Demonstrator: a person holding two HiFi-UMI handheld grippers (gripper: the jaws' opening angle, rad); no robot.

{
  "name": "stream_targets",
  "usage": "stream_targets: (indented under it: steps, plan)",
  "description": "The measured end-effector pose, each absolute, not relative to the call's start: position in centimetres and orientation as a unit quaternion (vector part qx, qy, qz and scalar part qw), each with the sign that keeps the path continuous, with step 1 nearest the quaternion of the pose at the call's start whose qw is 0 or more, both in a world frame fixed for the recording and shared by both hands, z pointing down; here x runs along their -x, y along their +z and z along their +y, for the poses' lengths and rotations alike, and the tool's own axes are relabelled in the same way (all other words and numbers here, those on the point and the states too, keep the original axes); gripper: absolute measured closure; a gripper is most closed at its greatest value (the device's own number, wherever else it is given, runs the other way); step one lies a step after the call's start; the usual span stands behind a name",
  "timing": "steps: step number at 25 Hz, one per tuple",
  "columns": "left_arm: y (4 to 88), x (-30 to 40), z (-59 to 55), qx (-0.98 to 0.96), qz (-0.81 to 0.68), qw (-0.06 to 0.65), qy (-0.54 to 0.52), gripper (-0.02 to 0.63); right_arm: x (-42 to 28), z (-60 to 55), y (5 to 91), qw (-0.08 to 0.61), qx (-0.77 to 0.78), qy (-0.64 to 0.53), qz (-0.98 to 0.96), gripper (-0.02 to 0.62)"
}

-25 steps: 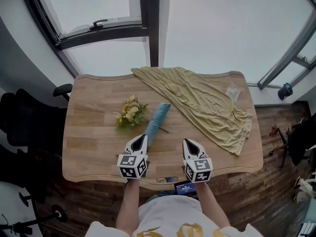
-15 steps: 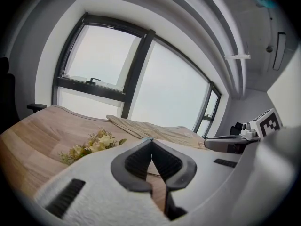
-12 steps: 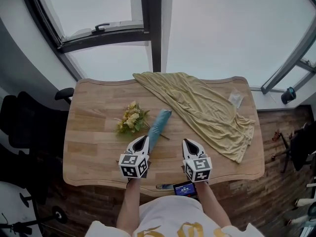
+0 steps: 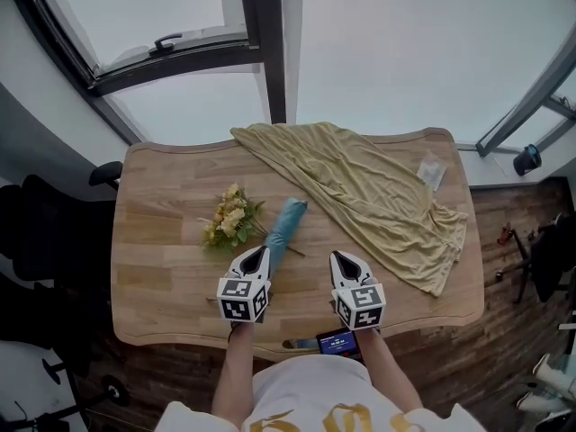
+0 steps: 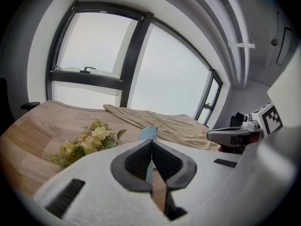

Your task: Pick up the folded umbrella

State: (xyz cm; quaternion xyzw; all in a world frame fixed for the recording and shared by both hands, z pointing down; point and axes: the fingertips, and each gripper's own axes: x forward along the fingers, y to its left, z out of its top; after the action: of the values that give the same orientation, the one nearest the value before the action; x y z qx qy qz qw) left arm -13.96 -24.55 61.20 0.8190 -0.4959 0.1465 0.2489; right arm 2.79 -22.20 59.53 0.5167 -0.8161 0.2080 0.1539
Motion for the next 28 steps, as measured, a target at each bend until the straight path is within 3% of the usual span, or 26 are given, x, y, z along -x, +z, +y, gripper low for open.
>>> stream_targets:
  steps: [11,14,17,23,28]
  plan:
    - [65.0,13.0,-26.3,-0.814,-0.463,0.279,0.213,0.583,-2.7,-23.9,63.0,0.173,-0.505,0.241,-0.811,0.584]
    - [66.1,12.6,-26.7,-0.813,-0.451,0.266,0.256,0.502,-2.8,-24.3,63.8,0.178,-0.502,0.245,-0.81,0.585]
    - [67.2,12.2,-27.2,-0.811,-0.434,0.248,0.304,0.469,-2.8,-24.7,64.6,0.192,-0.498,0.241,-0.811,0.585]
    - [69.2,11.3,-28.1,-0.808,-0.406,0.266,0.334,0.332,-3.3,-25.2,66.1,0.197,-0.493,0.258,-0.807,0.586]
    - [71.2,10.6,-28.4,-0.8,-0.378,0.276,0.375,0.304,-4.4,-25.9,67.0,0.198,-0.5,0.266,-0.8,0.585]
